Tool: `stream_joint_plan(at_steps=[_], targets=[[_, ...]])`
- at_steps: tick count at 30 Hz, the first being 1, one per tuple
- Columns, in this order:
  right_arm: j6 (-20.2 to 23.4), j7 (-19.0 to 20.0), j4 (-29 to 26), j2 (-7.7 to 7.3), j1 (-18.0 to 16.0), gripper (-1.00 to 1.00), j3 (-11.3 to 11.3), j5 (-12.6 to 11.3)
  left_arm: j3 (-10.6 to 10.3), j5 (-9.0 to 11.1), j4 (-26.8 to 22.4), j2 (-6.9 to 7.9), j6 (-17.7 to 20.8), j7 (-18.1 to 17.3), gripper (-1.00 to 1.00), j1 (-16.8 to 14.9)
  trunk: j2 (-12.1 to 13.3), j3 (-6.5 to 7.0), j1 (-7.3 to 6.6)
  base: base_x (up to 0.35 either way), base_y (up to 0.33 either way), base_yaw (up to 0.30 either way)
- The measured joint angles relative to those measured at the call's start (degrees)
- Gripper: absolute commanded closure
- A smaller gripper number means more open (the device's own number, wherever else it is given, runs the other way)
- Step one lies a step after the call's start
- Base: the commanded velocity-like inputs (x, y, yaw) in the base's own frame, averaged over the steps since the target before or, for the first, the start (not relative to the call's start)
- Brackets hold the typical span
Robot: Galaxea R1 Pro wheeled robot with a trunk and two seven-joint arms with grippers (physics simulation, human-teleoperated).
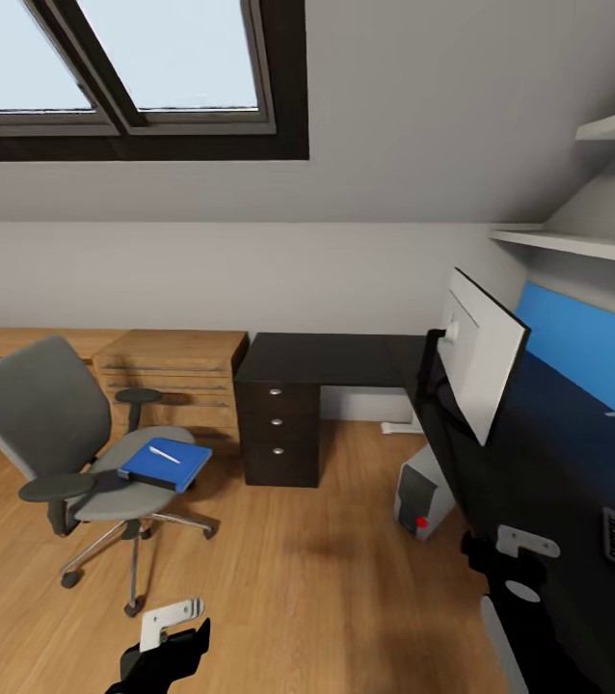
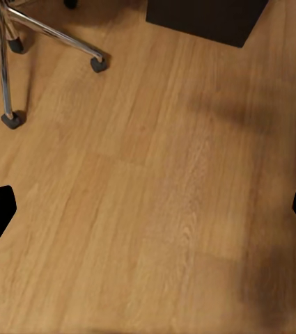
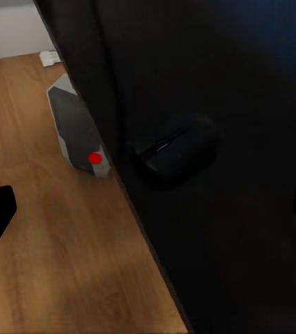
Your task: In the bedroom, organize the workspace by keeping the computer under the desk, ensuring the monitor is on the desk, placing the keyboard on the desk next to the monitor, placing the mouse on the desk next to the keyboard, moving the folder from the swivel chair onto the desk next to the mouse, stacking the notebook on top of the folder with the pen on top of the notebook, and positioning the swivel chair next to the desk.
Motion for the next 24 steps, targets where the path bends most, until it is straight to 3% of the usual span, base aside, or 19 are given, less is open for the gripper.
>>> stream_joint_plan(at_steps=[12,24], targets=[[-0.1,-0.1,0.1,-2.09,-0.1,-1.00,-2.6,-0.1,0.0,0.0,0.5,-0.08,-0.5,0.1,-1.00,0.0,0.0,0.00,0.00,0.006,-0.043,0.000],[-0.1,0.0,0.4,-2.99,-0.2,-1.00,-4.1,-0.3,0.0,0.0,0.8,0.00,-0.5,0.1,-1.00,0.0,0.0,0.00,-0.01,0.164,-0.002,0.000]])
